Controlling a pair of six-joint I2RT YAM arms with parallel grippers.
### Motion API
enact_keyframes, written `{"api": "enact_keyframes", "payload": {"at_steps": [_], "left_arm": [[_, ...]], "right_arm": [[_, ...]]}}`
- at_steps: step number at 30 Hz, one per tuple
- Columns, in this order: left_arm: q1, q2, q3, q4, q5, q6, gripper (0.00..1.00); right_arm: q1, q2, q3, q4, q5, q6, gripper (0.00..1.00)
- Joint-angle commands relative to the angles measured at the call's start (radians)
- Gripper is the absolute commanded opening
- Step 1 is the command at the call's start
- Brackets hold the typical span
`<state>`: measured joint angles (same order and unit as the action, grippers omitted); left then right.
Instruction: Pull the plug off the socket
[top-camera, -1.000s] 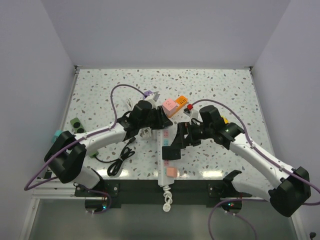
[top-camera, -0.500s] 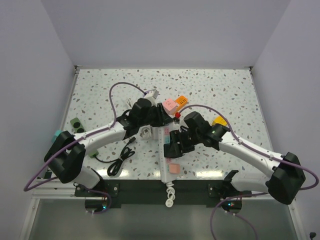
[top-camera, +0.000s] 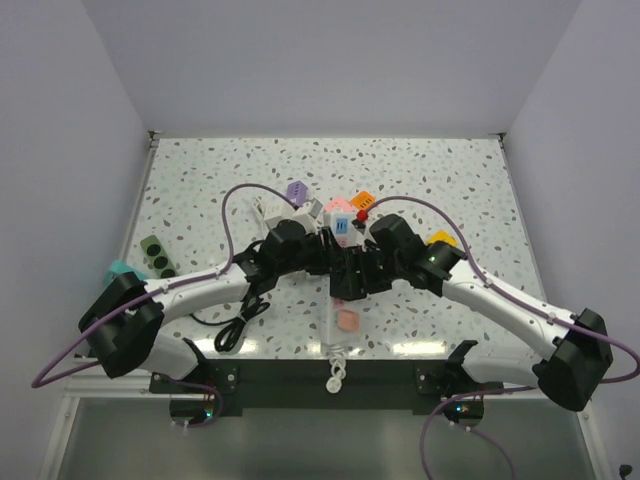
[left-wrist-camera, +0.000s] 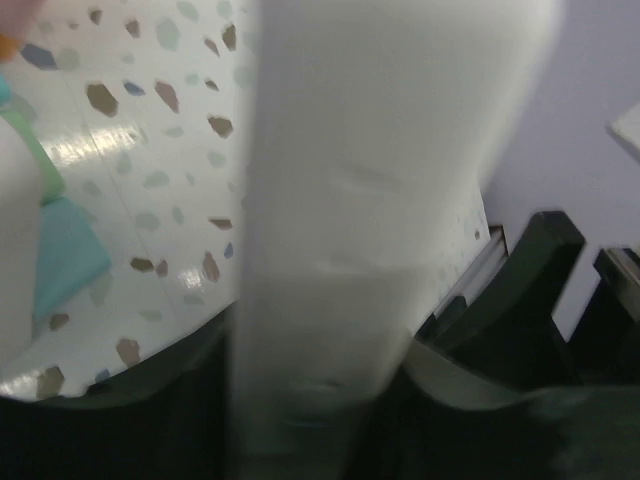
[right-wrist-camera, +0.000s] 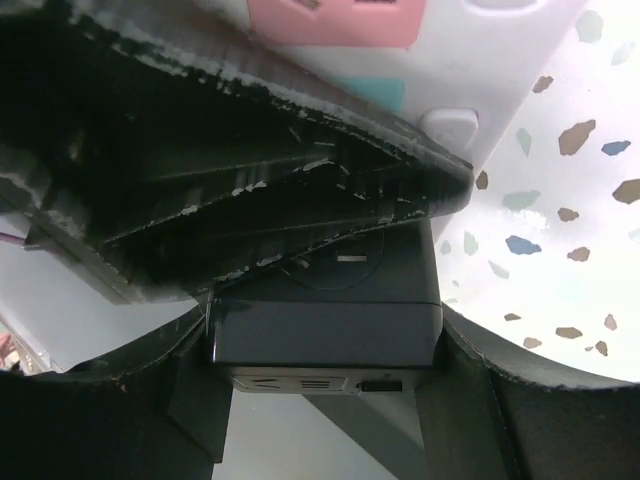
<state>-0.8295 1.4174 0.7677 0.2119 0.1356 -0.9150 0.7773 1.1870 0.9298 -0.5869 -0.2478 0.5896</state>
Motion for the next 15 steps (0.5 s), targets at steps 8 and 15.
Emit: {"api": "enact_keyframes", "payload": {"at_steps": [8, 15], "left_arm": [[-0.01, -0.017, 0.019, 0.003, -0.059, 0.039, 0.0], [0.065, -0.049, 0.028, -0.129, -0.143, 0.12, 0.0]], "right_arm": [[-0.004, -0.029, 0.113, 0.019, 0.042, 0.003, 0.0], [-0.039, -0.212, 0.076, -0.131, 0.096, -0.023, 0.0]]}}
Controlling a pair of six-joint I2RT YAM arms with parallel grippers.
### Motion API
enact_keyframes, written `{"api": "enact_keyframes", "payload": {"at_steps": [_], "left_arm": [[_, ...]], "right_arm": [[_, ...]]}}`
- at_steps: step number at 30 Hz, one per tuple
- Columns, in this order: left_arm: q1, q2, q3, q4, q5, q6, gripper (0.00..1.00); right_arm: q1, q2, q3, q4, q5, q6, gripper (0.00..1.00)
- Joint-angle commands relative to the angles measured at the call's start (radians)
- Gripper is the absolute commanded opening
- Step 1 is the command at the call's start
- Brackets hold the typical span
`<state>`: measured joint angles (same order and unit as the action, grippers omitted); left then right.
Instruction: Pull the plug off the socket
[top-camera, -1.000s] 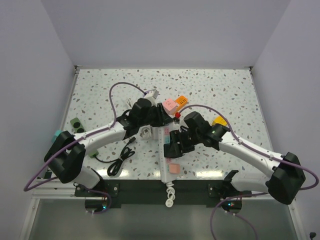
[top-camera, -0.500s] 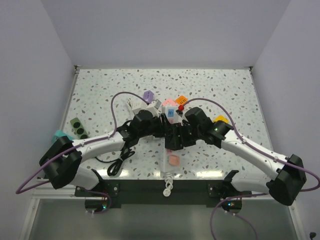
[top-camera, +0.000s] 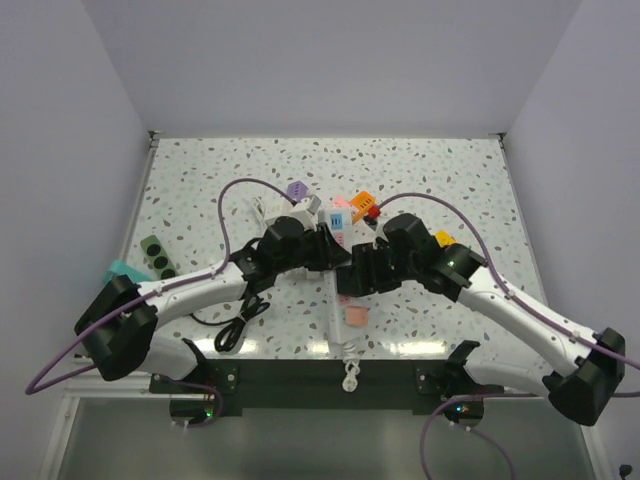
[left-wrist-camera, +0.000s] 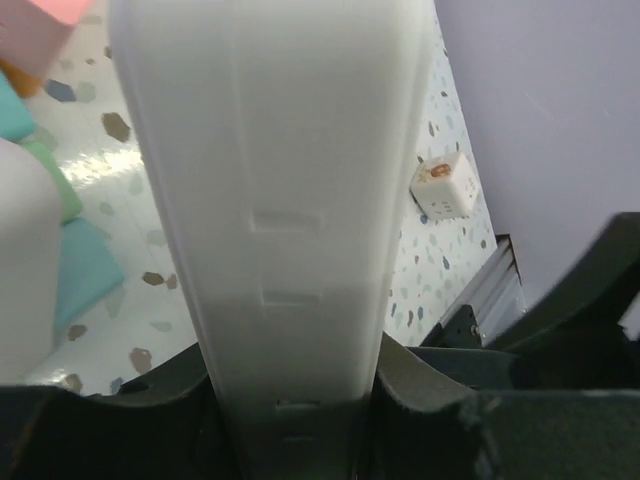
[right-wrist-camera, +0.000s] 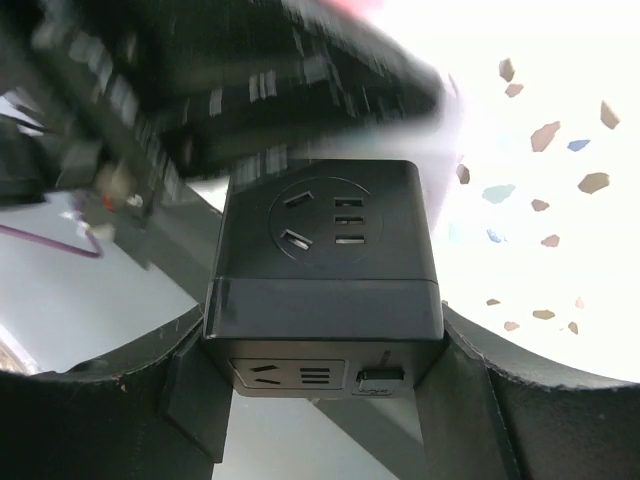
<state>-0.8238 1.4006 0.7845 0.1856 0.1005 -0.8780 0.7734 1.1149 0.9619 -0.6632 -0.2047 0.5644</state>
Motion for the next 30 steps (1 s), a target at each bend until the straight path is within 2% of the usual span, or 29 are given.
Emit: {"api": "enact_keyframes", "payload": {"at_steps": [1, 7, 10, 11, 13, 14, 17, 22, 23, 26, 27, 29, 30], "left_arm": [[0.071, -0.032, 0.007, -0.11, -0.125, 0.091, 0.0], [0.15, -0.04, -0.025, -0.117, -0.116, 0.125, 0.0], [0.153, -0.06, -0.015, -0.089, -0.105, 0.113, 0.0], [0.153, -0.066, -0.007, -0.083, -0.105, 0.106, 0.0], [0.153, -0.081, 0.024, -0.077, -0.058, 0.096, 0.0], [0.153, -0.086, 0.035, -0.072, -0.047, 0.091, 0.0], [0.153, -0.101, 0.084, -0.08, -0.021, 0.086, 0.0], [0.153, -0.104, 0.136, -0.115, -0.013, 0.094, 0.0], [0.153, -0.103, 0.134, -0.118, -0.013, 0.093, 0.0], [0.153, -0.104, 0.124, -0.107, -0.007, 0.08, 0.0], [0.153, -0.106, 0.116, -0.103, -0.001, 0.077, 0.0], [0.153, -0.104, 0.11, -0.092, 0.002, 0.073, 0.0], [0.153, -0.101, 0.107, -0.092, 0.004, 0.073, 0.0]], "right_arm": [[-0.043, -0.156, 0.046, -0.074, 0.053, -0.009, 0.0], [-0.082, -0.217, 0.025, -0.153, 0.07, -0.035, 0.0], [-0.105, -0.189, 0.056, -0.22, 0.215, -0.012, 0.0], [-0.112, -0.14, 0.069, -0.258, 0.39, 0.003, 0.0], [-0.196, -0.043, 0.095, -0.378, 0.483, 0.011, 0.0], [-0.289, 0.059, 0.094, -0.403, 0.511, 0.017, 0.0], [-0.441, 0.202, 0.038, -0.34, 0.502, 0.011, 0.0], [-0.508, 0.341, 0.061, -0.28, 0.652, 0.087, 0.0], [-0.522, 0.359, 0.067, -0.282, 0.677, 0.094, 0.04], [-0.577, 0.43, 0.081, -0.265, 0.696, 0.091, 0.3], [-0.589, 0.439, 0.083, -0.254, 0.696, 0.088, 0.53], [-0.605, 0.435, 0.092, -0.256, 0.671, 0.063, 0.72], [-0.605, 0.419, 0.095, -0.256, 0.65, 0.049, 0.77]]}}
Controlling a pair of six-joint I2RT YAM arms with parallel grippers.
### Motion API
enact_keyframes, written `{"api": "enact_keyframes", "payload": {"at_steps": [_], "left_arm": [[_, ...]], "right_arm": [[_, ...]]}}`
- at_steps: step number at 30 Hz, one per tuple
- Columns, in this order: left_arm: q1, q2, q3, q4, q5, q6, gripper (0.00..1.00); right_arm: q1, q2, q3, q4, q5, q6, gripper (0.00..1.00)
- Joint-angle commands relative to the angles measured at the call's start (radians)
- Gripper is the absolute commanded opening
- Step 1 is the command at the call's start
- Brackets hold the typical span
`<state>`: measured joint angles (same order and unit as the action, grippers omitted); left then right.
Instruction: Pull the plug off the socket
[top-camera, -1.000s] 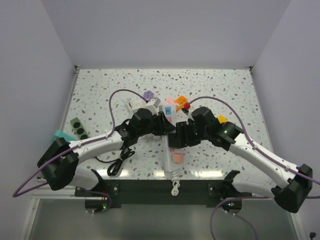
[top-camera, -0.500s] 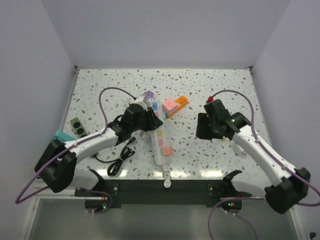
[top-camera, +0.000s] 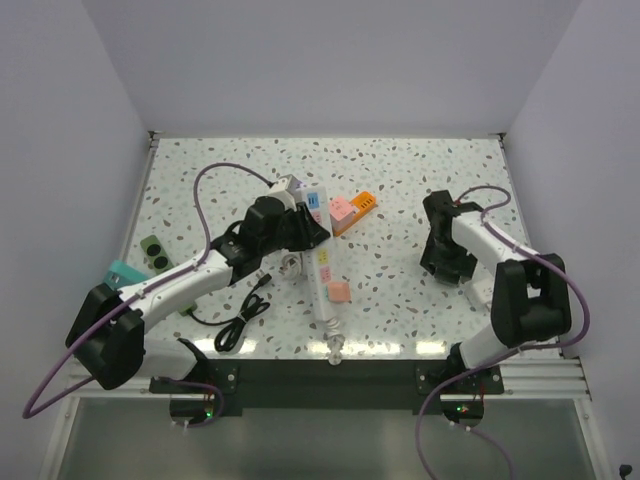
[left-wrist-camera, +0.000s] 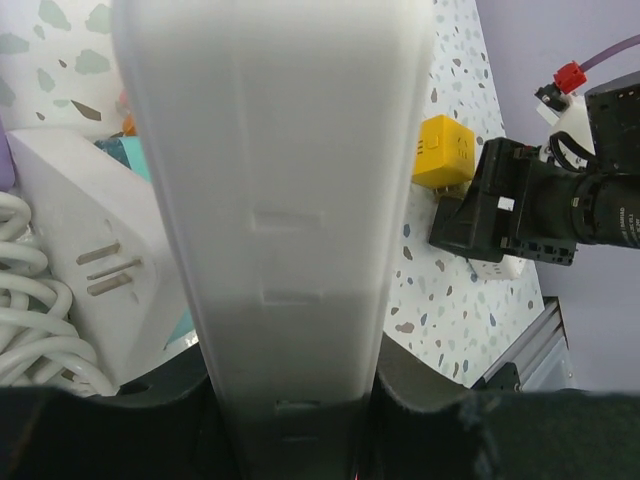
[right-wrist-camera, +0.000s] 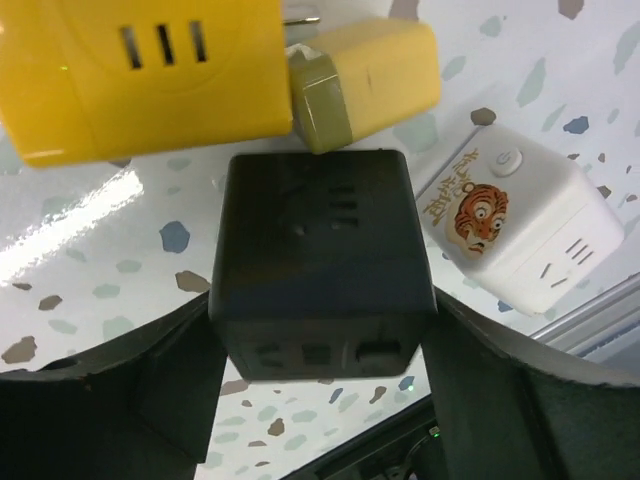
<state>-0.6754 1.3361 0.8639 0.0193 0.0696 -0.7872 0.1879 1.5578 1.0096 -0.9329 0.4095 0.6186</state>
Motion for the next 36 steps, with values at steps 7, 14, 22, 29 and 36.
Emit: {"api": "enact_keyframes", "payload": {"at_steps": [7, 14, 22, 29, 36], "left_arm": [[0.005, -0.003, 0.044, 0.099, 0.055, -0.015, 0.0], [0.005, 0.049, 0.076, 0.146, 0.108, -0.021, 0.0], [0.005, 0.075, 0.106, 0.166, 0.151, -0.032, 0.0], [0.004, 0.077, 0.104, 0.166, 0.165, -0.038, 0.0], [0.004, 0.058, 0.112, 0.179, 0.187, -0.053, 0.0]], "right_arm": [[-0.004, -0.4, 0.017, 0.022, -0.355, -0.134, 0.98], [0.266, -0.513, -0.049, 0.14, -0.736, -0.218, 0.95], [0.409, -0.473, -0.075, 0.232, -0.807, -0.258, 0.85], [0.537, -0.369, -0.032, 0.298, -0.789, -0.227, 0.76], [0.568, -0.285, -0.045, 0.374, -0.761, -0.191, 0.4]]}}
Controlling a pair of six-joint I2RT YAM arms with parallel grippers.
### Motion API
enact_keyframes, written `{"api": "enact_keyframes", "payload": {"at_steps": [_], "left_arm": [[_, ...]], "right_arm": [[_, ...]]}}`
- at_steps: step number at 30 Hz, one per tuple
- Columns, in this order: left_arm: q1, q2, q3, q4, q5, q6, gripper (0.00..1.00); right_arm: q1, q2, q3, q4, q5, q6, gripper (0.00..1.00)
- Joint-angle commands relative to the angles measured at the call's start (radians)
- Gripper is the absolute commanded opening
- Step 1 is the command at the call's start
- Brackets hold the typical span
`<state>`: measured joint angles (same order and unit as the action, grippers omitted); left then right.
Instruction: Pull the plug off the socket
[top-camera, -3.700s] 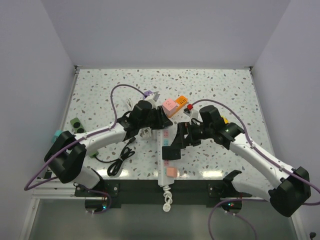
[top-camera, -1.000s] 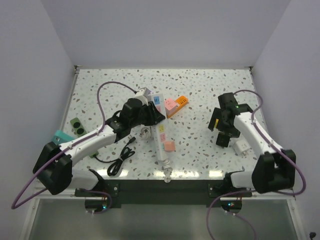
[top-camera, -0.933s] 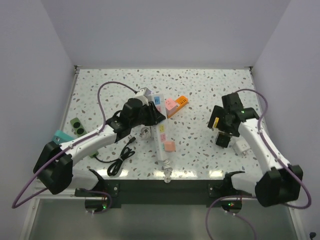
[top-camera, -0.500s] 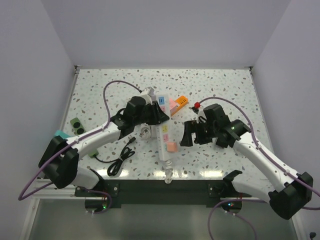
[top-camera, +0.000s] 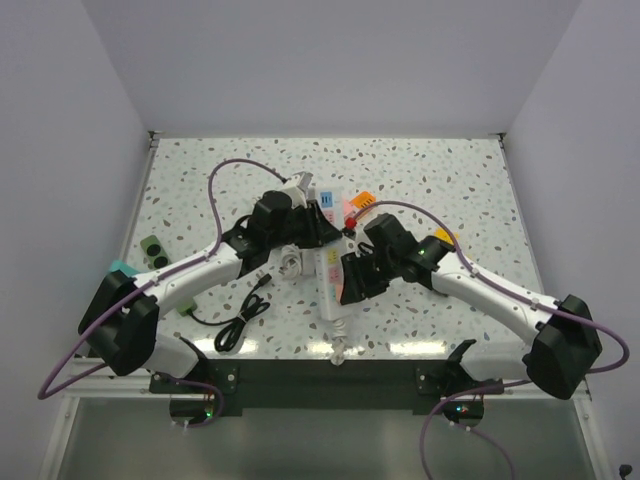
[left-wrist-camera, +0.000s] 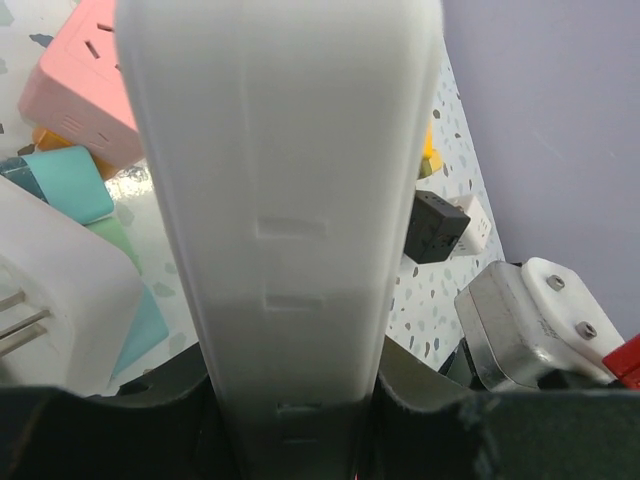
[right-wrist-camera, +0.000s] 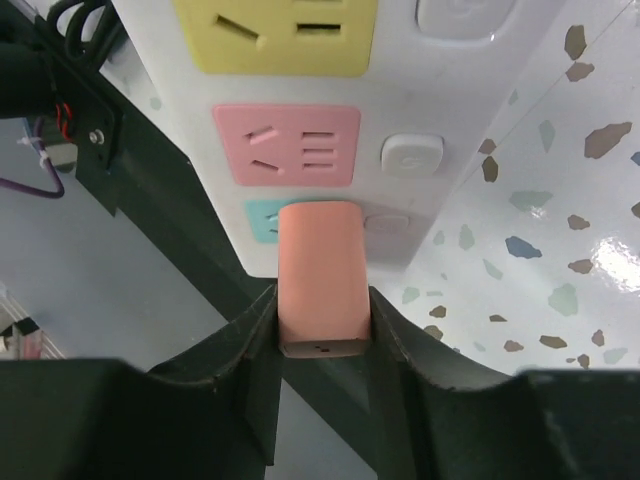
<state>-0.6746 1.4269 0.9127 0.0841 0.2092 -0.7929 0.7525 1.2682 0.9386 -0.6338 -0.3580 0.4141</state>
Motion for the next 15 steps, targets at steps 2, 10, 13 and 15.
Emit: {"api": "enact_keyframes", "payload": {"at_steps": [2, 10, 13, 15], "left_arm": [[0.003, -0.043, 0.054, 0.121, 0.053, -0.054, 0.0], [-0.006, -0.075, -0.064, 0.193, 0.07, -0.098, 0.55], [-0.036, -0.089, -0.13, 0.224, 0.053, -0.121, 0.66], [-0.065, -0.089, -0.158, 0.238, 0.039, -0.132, 0.67]], "right_arm": [[0.005, 0.014, 0.026, 0.089, 0.002, 0.018, 0.25], [0.004, -0.043, 0.043, 0.137, 0.057, 0.083, 0.0], [0.004, -0.056, 0.062, 0.146, 0.09, 0.107, 0.0], [0.005, -0.055, 0.075, 0.157, 0.091, 0.112, 0.0]]}}
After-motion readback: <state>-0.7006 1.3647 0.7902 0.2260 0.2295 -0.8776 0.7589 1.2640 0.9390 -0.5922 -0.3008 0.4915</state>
